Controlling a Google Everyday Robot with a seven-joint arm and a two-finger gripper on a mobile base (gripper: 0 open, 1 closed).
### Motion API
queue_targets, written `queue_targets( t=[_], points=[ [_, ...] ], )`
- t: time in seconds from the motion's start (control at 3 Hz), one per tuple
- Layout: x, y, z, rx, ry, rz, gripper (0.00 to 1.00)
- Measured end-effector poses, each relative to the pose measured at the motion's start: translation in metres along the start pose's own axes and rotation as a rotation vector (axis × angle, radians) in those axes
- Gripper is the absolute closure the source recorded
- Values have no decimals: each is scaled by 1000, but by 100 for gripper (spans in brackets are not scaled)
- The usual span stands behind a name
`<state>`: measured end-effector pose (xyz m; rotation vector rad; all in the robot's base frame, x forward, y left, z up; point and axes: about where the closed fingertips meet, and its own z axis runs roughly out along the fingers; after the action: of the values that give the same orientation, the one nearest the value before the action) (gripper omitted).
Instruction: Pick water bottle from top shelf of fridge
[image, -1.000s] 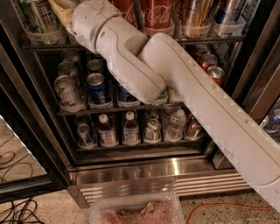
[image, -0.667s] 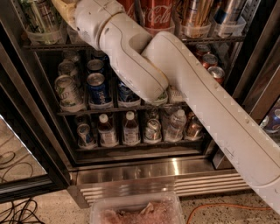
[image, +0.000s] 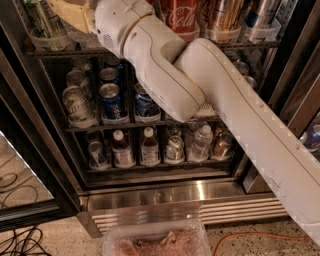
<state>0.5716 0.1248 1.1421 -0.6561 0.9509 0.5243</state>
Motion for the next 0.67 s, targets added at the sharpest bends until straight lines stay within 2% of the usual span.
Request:
queue_targets(
  t=[0.33,0.67],
  points=[
    [5,30,-21,-57,43,-3,100],
    [32,81,-47,-146,124,81,100]
  ],
)
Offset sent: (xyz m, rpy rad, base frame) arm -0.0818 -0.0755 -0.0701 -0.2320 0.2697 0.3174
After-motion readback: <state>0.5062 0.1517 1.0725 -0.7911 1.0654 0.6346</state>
